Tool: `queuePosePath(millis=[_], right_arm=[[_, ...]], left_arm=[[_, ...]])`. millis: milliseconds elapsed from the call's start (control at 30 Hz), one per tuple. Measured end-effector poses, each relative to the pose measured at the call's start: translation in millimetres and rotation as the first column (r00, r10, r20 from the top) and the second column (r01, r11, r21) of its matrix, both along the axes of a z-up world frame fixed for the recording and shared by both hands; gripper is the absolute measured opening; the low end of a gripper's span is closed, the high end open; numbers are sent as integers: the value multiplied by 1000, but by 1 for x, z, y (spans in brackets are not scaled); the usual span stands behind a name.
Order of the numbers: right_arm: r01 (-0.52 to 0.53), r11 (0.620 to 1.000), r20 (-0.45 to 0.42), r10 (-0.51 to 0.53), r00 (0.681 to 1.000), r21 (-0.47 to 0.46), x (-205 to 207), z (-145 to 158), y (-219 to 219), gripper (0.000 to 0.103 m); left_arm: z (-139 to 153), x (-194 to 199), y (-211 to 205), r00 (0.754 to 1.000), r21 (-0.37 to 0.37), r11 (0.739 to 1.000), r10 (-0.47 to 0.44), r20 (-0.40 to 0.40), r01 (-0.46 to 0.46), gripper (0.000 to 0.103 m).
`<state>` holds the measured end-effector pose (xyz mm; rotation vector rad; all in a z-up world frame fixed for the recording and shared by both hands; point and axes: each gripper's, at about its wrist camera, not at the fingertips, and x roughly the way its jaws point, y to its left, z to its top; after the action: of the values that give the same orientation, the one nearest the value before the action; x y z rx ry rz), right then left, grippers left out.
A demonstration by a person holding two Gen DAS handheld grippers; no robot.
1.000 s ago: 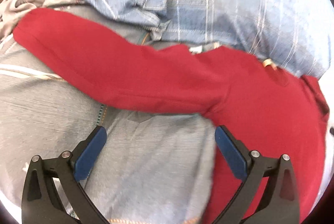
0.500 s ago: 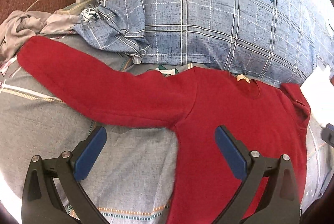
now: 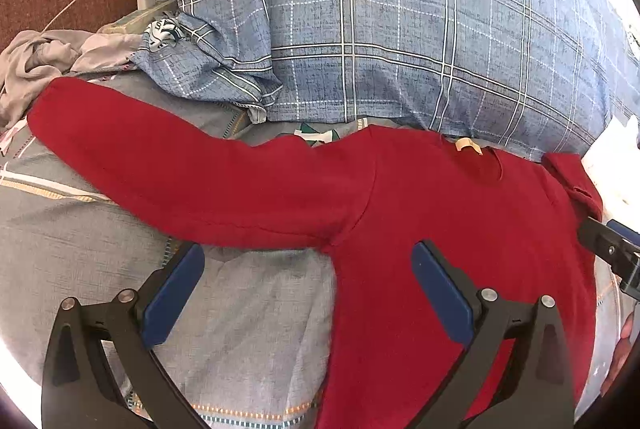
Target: Fold small clothes
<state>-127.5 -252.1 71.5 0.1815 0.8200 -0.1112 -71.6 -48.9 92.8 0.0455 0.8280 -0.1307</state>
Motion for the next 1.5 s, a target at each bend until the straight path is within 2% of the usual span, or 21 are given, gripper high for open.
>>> queuePosePath(millis=[1200,1367,1500], right_arm=[[-53,999,-40,52,998,-7,25,-24,28,103],[-68,998,-52,68,996,-5,25,-27,31,103],[-75,997,-57,75,996,5,25,-28,31,103]], left_arm=[[-17,17,3,999,31,999,41,-35,-40,103],[-16,20,10,998,37,998,52,-36,-50,103],[-11,29,30,994,50,994,102,-27,-100,103]])
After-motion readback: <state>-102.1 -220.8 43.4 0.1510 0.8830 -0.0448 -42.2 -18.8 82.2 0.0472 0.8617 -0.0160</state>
